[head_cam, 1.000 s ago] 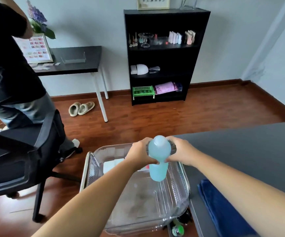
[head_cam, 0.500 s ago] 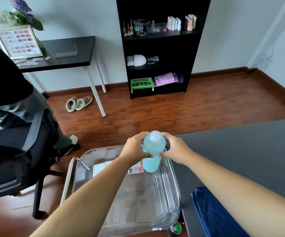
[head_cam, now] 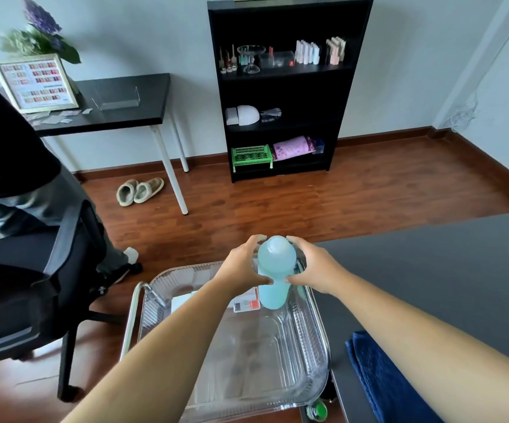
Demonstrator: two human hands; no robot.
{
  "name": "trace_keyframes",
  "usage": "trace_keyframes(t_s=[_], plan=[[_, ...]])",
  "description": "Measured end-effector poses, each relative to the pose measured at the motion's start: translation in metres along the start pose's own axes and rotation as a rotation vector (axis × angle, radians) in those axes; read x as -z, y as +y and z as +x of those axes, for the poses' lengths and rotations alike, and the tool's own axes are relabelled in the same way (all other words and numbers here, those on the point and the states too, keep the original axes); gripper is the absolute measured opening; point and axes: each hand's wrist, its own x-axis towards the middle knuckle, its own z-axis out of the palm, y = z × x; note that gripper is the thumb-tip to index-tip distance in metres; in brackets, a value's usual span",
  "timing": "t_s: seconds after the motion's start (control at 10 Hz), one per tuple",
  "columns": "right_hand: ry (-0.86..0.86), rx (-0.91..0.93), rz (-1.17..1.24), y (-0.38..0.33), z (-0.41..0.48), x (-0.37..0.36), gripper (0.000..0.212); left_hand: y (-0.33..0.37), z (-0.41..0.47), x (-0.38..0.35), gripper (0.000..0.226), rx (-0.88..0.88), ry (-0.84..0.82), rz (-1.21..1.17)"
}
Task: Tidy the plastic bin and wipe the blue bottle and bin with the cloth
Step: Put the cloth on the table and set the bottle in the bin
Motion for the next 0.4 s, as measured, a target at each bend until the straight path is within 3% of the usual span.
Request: trace_keyframes(t_s=[0.2, 0.4], plan=[[0.122, 0.065, -0.063, -0.025, -0.013, 0.009, 0.097, 0.012, -0.014, 0.024, 0.096, -0.003, 0.018, 0.046], [0.36, 0.316, -0.144, -0.069, -0.031, 0.001, 0.063, 0.012, -0.043, 0.054, 0.084, -0.024, 0.086, 0.152]])
